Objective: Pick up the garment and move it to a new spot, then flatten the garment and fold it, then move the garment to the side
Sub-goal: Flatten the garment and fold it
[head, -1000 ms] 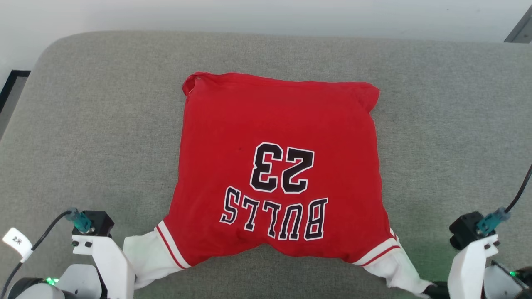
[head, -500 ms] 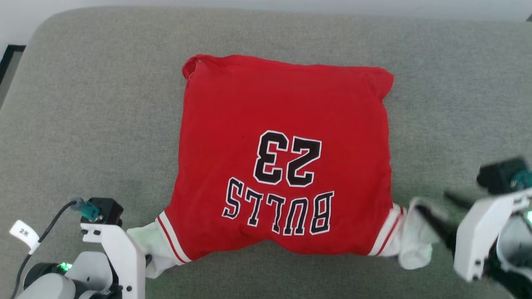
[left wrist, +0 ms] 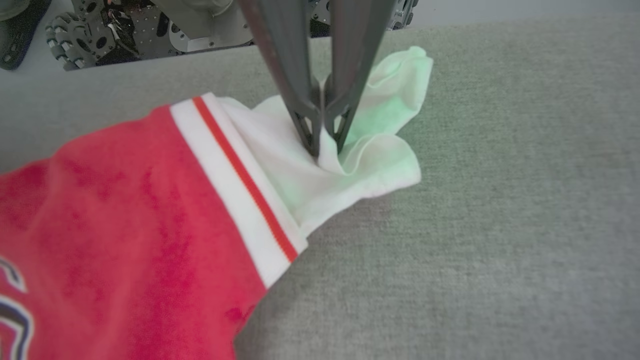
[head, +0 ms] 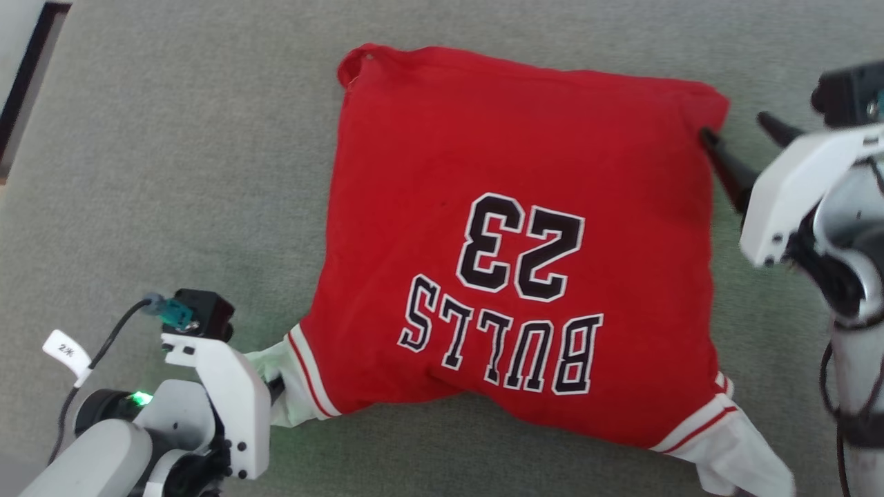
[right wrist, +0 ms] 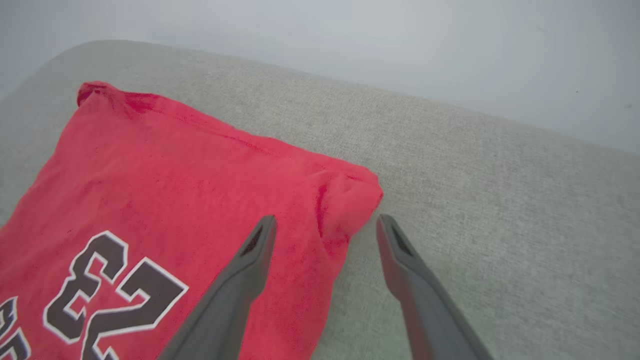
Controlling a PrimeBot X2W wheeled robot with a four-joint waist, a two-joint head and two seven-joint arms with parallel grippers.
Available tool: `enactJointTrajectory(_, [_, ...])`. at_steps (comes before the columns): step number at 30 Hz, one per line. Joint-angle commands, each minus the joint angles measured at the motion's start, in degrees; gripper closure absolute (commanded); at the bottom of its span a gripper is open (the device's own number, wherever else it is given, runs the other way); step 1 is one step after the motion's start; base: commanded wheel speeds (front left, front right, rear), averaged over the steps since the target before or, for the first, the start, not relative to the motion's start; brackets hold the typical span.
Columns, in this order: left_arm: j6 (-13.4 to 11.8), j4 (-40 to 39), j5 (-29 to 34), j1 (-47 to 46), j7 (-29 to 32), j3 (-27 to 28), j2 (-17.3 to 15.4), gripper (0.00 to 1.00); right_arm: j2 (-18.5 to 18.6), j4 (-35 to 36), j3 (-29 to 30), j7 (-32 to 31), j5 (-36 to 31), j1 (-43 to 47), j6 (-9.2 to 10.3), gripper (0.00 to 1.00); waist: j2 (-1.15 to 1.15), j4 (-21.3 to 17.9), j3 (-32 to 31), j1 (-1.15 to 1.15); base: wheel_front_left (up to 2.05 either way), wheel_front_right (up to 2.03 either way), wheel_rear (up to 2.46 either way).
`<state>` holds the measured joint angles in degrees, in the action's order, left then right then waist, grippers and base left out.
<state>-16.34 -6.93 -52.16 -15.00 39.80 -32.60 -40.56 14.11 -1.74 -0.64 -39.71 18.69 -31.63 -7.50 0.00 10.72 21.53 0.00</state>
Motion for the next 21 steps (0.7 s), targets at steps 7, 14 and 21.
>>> enactJointTrajectory(7, [2.0, 1.5, 1.3, -2.7, -0.5, -1.4, 2.0, 1.00, 0.7, -14.9, 0.2, -5.2, -4.0, -10.0, 0.01, 0.00, 0.00, 3.4, 1.9, 0.00, 0.00, 0.00, 0.00])
enactJointTrajectory(14, [2.8, 2.9, 1.0, -4.0, -0.9, -2.0, 3.6, 1.00, -0.4, -29.2, 1.1, -13.7, -6.0, -16.2, 0.01, 0.00, 0.00, 5.1, 3.1, 0.00, 0.00, 0.00, 0.00])
enactJointTrajectory(21, [3.4, 4.8, 0.6, -4.8, -1.4, -2.0, 4.4, 1.00, 0.3, -35.9, -1.0, -17.3, -6.8, -19.3, 0.03, 1.00, 0.00, 5.0, 2.9, 0.00, 0.00, 0.00, 0.00])
